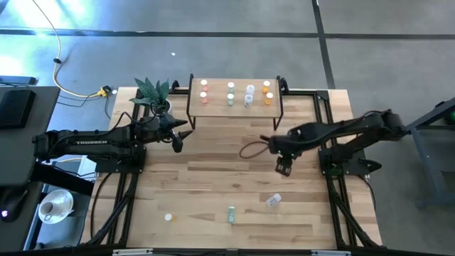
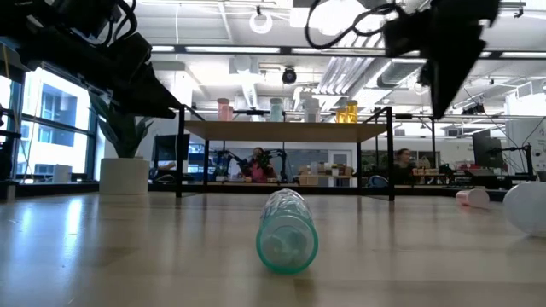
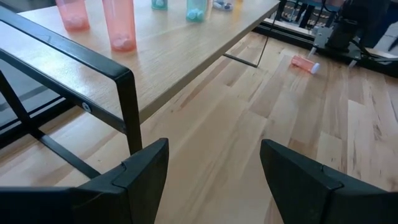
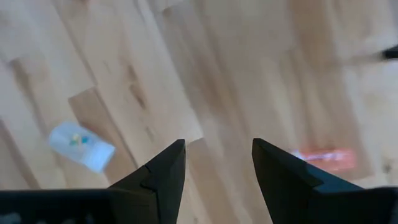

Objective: Pick and place medicine bottles onto shelf by color
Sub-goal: Put the transparent pill bottle aligned with the other transparent pill bottles on the shelf

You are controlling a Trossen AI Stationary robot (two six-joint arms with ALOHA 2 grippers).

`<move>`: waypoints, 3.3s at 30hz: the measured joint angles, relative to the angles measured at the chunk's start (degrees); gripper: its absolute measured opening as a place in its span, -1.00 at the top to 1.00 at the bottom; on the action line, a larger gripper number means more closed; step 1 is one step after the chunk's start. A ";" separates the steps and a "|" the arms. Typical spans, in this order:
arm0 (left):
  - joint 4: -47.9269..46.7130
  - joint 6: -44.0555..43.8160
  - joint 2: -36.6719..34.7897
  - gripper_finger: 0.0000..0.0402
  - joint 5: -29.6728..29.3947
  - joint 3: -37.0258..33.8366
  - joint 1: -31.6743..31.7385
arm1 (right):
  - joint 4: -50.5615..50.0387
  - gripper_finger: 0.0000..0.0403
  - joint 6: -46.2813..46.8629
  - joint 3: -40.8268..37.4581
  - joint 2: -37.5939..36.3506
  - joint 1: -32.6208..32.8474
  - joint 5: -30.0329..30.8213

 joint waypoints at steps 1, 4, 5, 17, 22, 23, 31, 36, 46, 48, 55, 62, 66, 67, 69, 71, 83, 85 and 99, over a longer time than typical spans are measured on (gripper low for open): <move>0.02 0.00 0.00 -0.21 -0.03 0.00 -0.02 | 0.52 0.12 1.03 -1.07 -0.61 1.02 -0.02; 0.02 -0.06 -0.02 -0.21 -0.09 0.00 0.00 | 3.05 0.12 5.27 -3.94 -1.34 4.46 0.02; 0.02 -0.35 0.00 -0.21 -0.11 0.00 -0.02 | 3.94 0.12 6.40 -4.71 -1.44 5.76 0.02; -0.01 -0.92 -0.02 -0.21 -0.11 0.00 -0.02 | 19.80 0.12 6.56 -10.22 -1.54 23.44 4.49; -0.01 -1.36 -0.01 -0.21 -0.11 0.00 -0.02 | 23.14 0.12 4.97 -10.22 -1.54 29.02 9.17; -0.01 -1.36 0.00 -0.21 -0.11 0.00 -0.02 | 23.36 0.12 4.32 -10.24 -1.54 29.84 9.64; -0.01 -1.36 -0.01 -0.21 -0.11 0.00 -0.01 | 27.39 0.12 0.01 -10.24 1.66 34.42 11.04; -0.01 -1.36 -0.02 -0.21 -0.11 0.00 -0.02 | 28.34 0.12 -2.65 -10.24 6.95 34.48 11.23; -0.01 -1.36 -0.01 -0.21 -0.11 0.00 -0.01 | 33.84 0.12 -8.06 -10.24 15.01 34.48 10.93; -0.01 -1.36 -0.01 -0.21 -0.11 0.00 -0.02 | 33.84 0.12 -7.52 -10.24 15.83 34.48 10.91; -0.01 -1.55 -0.02 -0.21 -0.09 0.00 -0.01 | 34.04 0.12 -7.46 -10.24 18.51 34.33 10.29; -0.01 -1.55 0.00 -0.21 -0.09 0.00 -0.02 | 33.94 0.12 -4.92 -10.24 19.13 34.33 9.69; -0.01 -1.55 -0.01 -0.21 -0.09 0.00 -0.01 | 33.95 0.20 -4.90 -10.24 19.13 34.33 9.63; -0.01 -1.55 0.00 -0.21 -0.09 0.00 -0.02 | 33.97 0.23 -4.92 -10.24 19.13 34.33 9.62; -0.01 -1.55 -0.01 -0.21 -0.08 0.00 -0.02 | 34.03 0.29 -4.92 -10.24 19.13 34.33 9.64; -0.01 -1.55 0.00 -0.21 -0.07 0.00 -0.02 | 34.20 0.33 -4.90 -10.24 19.13 34.33 9.64; 0.00 -3.02 -0.01 -0.21 0.08 0.00 -0.02 | 43.05 0.36 -18.35 -5.37 19.13 33.82 26.86; 0.02 -3.14 0.00 -0.21 0.89 0.00 0.00 | 44.48 0.37 -23.32 -3.79 19.13 32.95 31.15; 4.50 -9.66 0.00 -0.21 9.81 0.00 -0.59 | 49.45 0.37 -58.34 -0.34 19.13 22.27 34.33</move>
